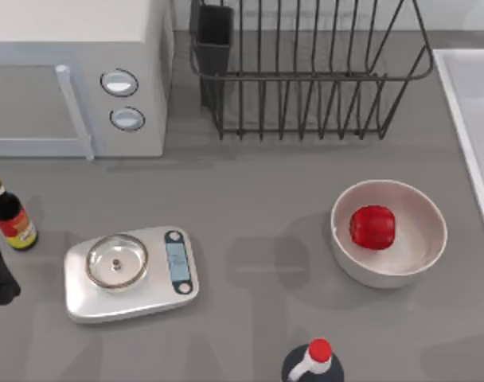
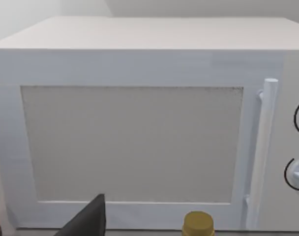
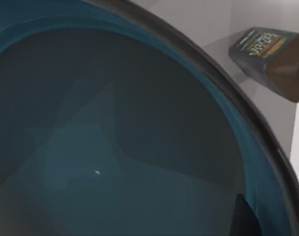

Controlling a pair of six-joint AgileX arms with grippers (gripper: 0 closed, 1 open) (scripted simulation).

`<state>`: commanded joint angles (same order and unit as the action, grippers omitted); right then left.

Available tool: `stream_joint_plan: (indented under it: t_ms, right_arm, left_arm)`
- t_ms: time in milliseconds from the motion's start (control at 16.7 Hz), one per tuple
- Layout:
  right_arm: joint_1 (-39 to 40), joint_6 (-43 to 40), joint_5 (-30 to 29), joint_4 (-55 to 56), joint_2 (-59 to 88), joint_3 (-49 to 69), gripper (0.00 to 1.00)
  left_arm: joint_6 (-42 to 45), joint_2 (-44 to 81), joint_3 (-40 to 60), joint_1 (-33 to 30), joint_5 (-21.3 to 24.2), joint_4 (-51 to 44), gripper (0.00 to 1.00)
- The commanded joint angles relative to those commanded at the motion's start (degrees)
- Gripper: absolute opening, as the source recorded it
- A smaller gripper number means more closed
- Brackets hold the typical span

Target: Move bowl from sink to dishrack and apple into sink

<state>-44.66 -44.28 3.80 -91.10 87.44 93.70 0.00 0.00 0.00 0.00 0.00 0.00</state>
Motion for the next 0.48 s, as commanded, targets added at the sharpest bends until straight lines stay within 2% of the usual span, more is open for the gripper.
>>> stream_joint_plan:
  t_ms: [240, 480]
  right_arm:
    - [8.22, 5.42, -4.71, 8.11, 0.49, 1.58, 0.0]
    - [24.69, 14.37, -13.16, 22.47, 2.61, 2.67, 0.0]
  left_arm:
    - [0.0, 0.0, 0.0, 0.0, 0.0, 0.0, 1.0]
    - [0.0, 0.0, 0.0, 0.0, 0.0, 0.0, 1.0]
